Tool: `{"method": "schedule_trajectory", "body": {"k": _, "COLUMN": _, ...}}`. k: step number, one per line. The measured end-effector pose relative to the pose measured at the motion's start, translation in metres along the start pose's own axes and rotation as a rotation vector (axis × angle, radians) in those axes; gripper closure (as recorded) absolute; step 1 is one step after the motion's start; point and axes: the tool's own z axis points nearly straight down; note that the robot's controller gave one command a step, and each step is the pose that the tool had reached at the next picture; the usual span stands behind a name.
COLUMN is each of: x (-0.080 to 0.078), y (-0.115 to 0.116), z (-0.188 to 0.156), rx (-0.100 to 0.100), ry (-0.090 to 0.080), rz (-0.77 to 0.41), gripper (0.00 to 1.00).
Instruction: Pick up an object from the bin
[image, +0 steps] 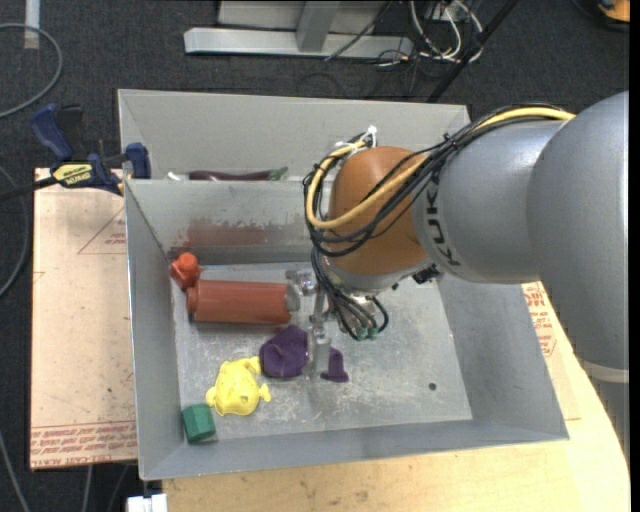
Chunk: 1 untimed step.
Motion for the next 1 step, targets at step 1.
{"method": "schedule_trajectory", "body": {"k": 1, "x": 0.0029, "y": -0.0113, "z": 0.0293, "rx": 0.001, "ry": -0.050, "rz": -0.581, "gripper": 1.00}}
